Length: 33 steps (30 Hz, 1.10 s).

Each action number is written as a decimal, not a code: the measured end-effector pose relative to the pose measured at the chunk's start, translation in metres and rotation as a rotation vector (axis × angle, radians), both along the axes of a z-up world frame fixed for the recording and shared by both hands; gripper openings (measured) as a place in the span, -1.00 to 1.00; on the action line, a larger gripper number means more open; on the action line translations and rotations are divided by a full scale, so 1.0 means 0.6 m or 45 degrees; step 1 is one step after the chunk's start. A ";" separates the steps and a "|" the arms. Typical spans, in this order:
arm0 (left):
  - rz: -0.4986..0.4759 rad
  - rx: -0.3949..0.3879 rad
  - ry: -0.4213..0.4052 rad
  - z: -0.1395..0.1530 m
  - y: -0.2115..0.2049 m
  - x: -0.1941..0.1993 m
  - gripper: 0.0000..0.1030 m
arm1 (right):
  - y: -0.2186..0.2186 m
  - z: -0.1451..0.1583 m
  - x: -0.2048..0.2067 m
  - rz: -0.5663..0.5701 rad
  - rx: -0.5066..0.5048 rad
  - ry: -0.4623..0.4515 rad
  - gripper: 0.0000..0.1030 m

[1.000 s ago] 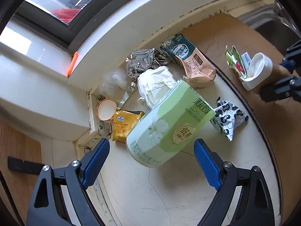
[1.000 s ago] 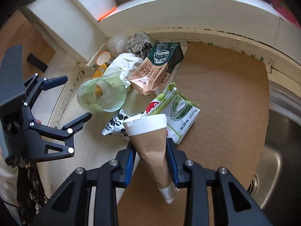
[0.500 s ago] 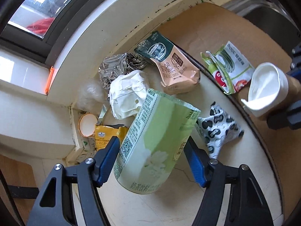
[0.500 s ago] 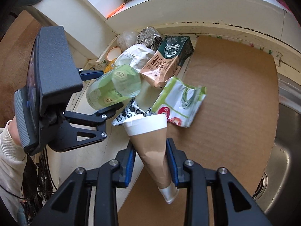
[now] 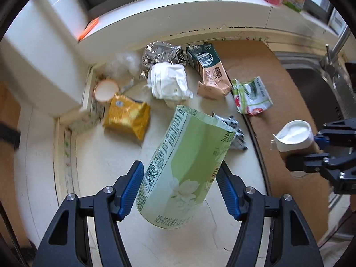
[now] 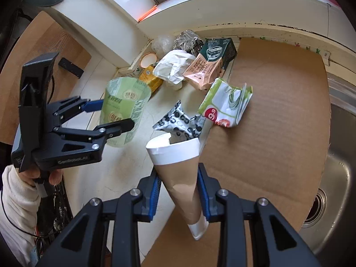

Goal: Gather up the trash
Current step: 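Carry the bottle and paper cup down over the floor trash bin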

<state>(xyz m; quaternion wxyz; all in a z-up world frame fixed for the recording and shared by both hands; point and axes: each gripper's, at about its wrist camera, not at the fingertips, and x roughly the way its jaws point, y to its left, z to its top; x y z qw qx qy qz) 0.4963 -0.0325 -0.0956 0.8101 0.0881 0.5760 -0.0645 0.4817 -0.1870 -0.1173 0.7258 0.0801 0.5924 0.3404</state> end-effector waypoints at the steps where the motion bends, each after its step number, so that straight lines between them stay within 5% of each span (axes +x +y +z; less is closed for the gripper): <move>1: 0.018 -0.029 0.002 0.003 0.002 -0.014 0.25 | 0.001 0.004 -0.008 0.002 0.003 0.000 -0.41; 12: 0.096 -0.220 -0.025 0.054 0.013 -0.199 0.25 | 0.011 0.046 -0.129 0.002 0.032 -0.017 -0.41; 33: 0.087 -0.349 -0.141 0.060 0.052 -0.569 0.25 | 0.039 0.087 -0.500 -0.144 -0.042 -0.106 -0.41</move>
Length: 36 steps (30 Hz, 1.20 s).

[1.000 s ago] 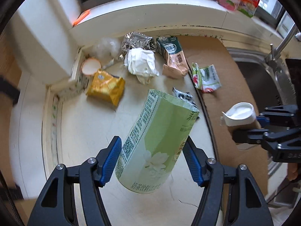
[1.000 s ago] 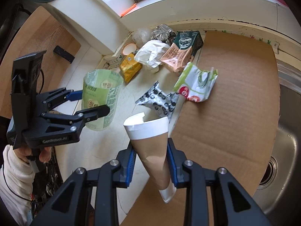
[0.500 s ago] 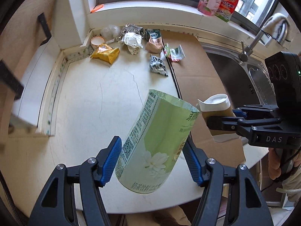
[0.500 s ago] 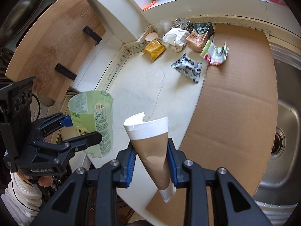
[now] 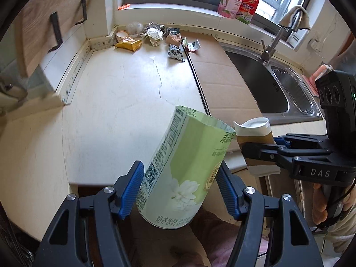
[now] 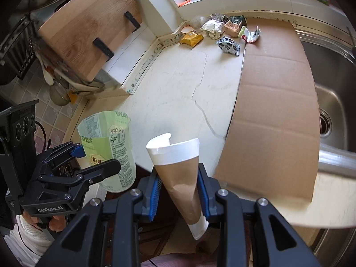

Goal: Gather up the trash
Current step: 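Carry the bottle and paper cup down over the floor trash bin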

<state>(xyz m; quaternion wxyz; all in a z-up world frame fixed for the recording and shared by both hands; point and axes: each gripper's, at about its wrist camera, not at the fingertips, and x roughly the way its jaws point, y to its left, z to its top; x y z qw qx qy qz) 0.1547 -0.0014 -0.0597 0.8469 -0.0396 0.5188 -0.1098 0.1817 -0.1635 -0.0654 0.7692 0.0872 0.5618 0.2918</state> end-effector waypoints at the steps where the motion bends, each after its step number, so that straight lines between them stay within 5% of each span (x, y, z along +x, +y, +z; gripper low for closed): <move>1: -0.001 -0.006 -0.007 -0.004 0.002 -0.019 0.25 | 0.003 -0.001 -0.021 -0.009 -0.002 -0.003 -0.41; 8: -0.021 -0.059 0.007 -0.047 0.014 -0.129 0.25 | 0.014 -0.020 -0.139 -0.107 -0.037 -0.031 -0.41; 18: 0.008 -0.152 0.113 -0.131 0.009 -0.217 0.25 | 0.016 -0.091 -0.259 -0.138 -0.107 0.119 -0.42; 28: 0.078 -0.186 0.226 -0.260 -0.010 -0.231 0.26 | 0.015 -0.180 -0.276 -0.141 -0.154 0.228 -0.41; 36: 0.125 -0.174 0.259 -0.418 -0.026 -0.212 0.27 | 0.007 -0.333 -0.250 -0.146 -0.167 0.300 -0.40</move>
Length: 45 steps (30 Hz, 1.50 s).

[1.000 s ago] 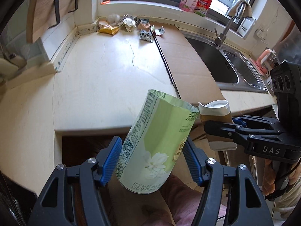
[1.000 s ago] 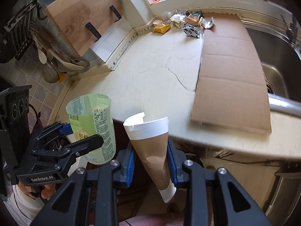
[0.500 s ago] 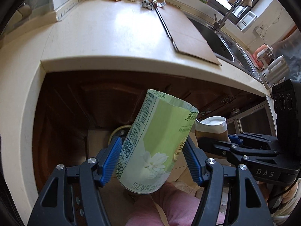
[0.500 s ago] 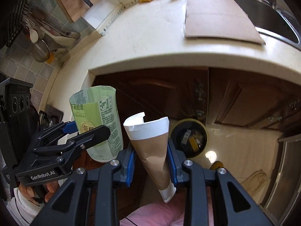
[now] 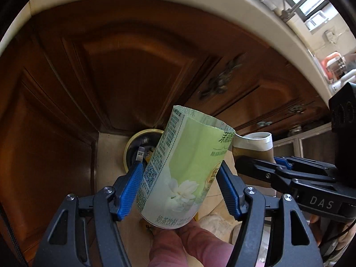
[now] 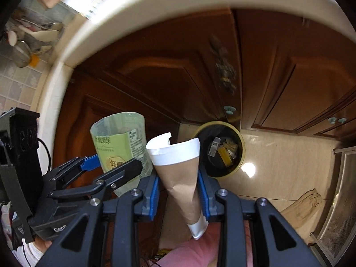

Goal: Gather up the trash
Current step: 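Carry the bottle and paper cup down over the floor trash bin, then open both tools to drop the bottle and cup into the bin, then raise both open tools back up over the counter trash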

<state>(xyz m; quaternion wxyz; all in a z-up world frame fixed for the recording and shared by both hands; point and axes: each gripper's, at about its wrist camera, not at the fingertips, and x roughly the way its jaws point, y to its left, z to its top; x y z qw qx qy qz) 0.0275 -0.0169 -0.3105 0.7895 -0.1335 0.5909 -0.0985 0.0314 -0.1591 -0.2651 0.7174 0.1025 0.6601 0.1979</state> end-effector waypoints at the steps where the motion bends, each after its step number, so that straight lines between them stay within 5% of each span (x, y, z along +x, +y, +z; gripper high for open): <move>1: 0.007 0.000 0.003 -0.019 -0.002 0.002 0.27 | -0.001 -0.023 0.003 0.002 0.000 0.009 -0.40; 11: 0.022 -0.056 0.082 -0.238 -0.015 0.021 0.32 | -0.010 -0.232 0.040 0.007 -0.013 0.074 -0.34; 16: 0.026 -0.026 0.126 -0.301 -0.024 0.028 0.36 | -0.013 -0.296 0.053 0.002 0.015 0.122 -0.32; 18: 0.030 -0.002 0.122 -0.311 -0.017 0.029 0.53 | -0.014 -0.310 0.056 -0.006 0.013 0.129 -0.11; 21: 0.037 0.043 0.105 -0.310 -0.015 0.030 0.71 | -0.015 -0.316 0.055 -0.025 0.004 0.119 -0.04; 28: 0.037 0.094 0.105 -0.288 -0.008 0.024 0.72 | -0.009 -0.299 0.043 0.008 -0.015 0.100 -0.04; 45: 0.086 0.139 0.090 -0.147 0.021 -0.007 0.72 | -0.009 -0.156 0.018 0.062 -0.127 -0.002 -0.04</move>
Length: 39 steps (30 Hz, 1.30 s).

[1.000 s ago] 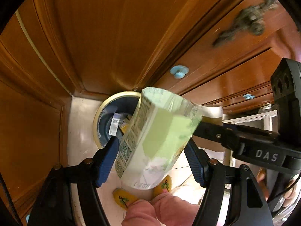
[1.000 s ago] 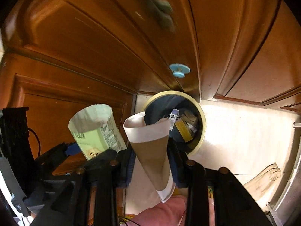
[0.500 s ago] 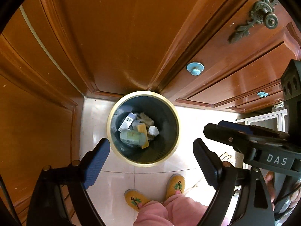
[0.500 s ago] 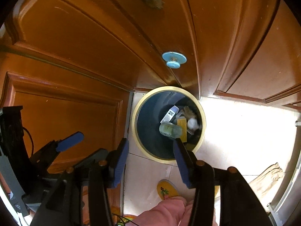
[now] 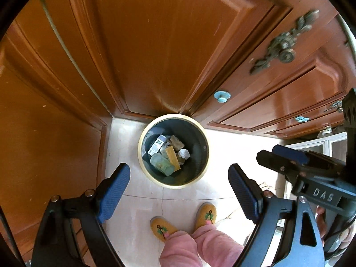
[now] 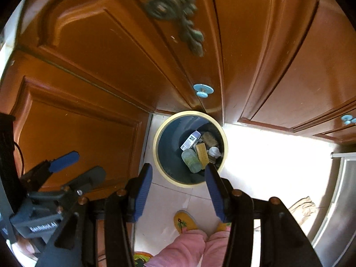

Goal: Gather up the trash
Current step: 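Raise both open tools back up over the counter trash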

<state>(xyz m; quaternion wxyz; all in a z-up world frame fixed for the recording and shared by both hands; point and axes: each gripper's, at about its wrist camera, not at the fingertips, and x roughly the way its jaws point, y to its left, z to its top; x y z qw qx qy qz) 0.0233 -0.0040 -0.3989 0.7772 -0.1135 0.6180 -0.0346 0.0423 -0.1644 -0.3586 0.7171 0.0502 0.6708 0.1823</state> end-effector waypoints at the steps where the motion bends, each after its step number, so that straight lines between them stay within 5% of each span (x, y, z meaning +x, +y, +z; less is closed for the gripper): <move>1: 0.000 0.000 -0.003 0.014 0.001 -0.004 0.72 | 0.001 0.012 -0.003 0.006 -0.005 -0.005 -0.04; 15: -0.035 0.045 -0.049 0.217 -0.011 -0.057 0.72 | 0.022 0.203 -0.033 0.059 -0.008 -0.094 -0.04; 27: -0.079 0.091 -0.254 0.406 -0.017 -0.083 0.72 | 0.012 0.383 -0.059 0.043 -0.072 -0.309 -0.04; 39: -0.191 0.083 -0.412 0.529 -0.026 -0.096 0.72 | -0.016 0.519 -0.087 -0.053 -0.074 -0.466 -0.04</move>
